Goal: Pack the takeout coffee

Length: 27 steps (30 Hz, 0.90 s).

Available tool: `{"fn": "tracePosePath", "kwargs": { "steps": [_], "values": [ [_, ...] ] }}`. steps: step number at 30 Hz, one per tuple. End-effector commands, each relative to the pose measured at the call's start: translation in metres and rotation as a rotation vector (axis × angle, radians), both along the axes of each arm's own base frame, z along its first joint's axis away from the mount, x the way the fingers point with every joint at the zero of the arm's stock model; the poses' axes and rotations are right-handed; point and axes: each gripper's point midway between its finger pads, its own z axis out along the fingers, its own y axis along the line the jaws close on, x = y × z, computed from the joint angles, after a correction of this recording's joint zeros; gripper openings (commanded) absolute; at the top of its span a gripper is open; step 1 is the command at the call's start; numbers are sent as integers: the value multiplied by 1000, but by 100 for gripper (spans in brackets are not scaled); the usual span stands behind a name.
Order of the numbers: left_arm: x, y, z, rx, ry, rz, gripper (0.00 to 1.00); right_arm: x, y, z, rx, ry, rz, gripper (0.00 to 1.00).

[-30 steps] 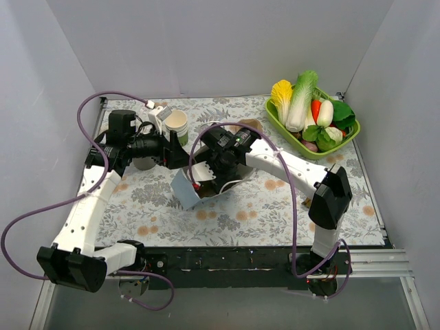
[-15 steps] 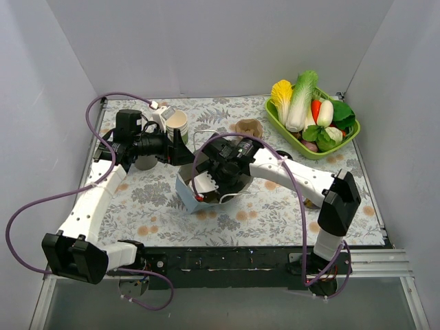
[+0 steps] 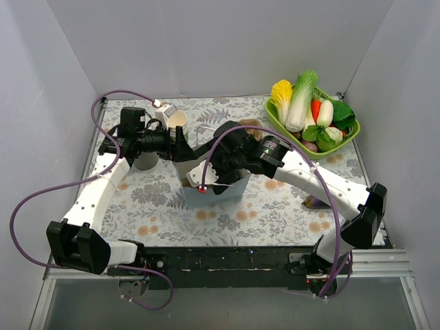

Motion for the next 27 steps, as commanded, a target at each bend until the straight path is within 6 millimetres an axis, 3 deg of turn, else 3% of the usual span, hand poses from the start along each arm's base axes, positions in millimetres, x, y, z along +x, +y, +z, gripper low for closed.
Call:
{"fn": "tracePosePath", "kwargs": {
  "steps": [1, 3, 7, 8, 12, 14, 18, 20, 24, 25, 26, 27],
  "values": [
    [13, -1, 33, -5, -135, -7, 76, -7, 5, 23, 62, -17, 42, 94],
    [17, 0, 44, 0, -174, -9, 78, -8, 4, 37, 103, -31, 31, 94],
    [28, 7, 88, 50, -358, -5, 81, -1, 4, 71, 205, -107, -2, 94],
    [28, 11, 90, 77, -360, 7, 81, 4, 6, 79, 239, -143, -15, 93],
    [45, 46, 108, 235, -448, 153, 82, 25, 0, 117, 377, -303, -106, 93],
    [56, 71, 113, 325, -475, 274, 82, 45, -11, 133, 431, -398, -225, 92],
    [73, 121, 108, 477, -444, 498, 80, 63, -22, 159, 572, -477, -348, 90],
    [82, 147, 83, 571, -328, 569, 78, 68, -27, 177, 642, -485, -399, 88],
    [99, 170, 66, 620, -231, 626, 77, 84, -45, 225, 843, -396, -526, 88],
    [102, 171, 65, 620, -224, 636, 76, 85, -50, 238, 902, -354, -550, 92],
    [112, 172, 57, 626, -208, 640, 74, 83, -58, 263, 980, -338, -562, 98],
    [117, 172, 56, 625, -205, 643, 73, 86, -62, 267, 1026, -293, -586, 98]
  ]
}}
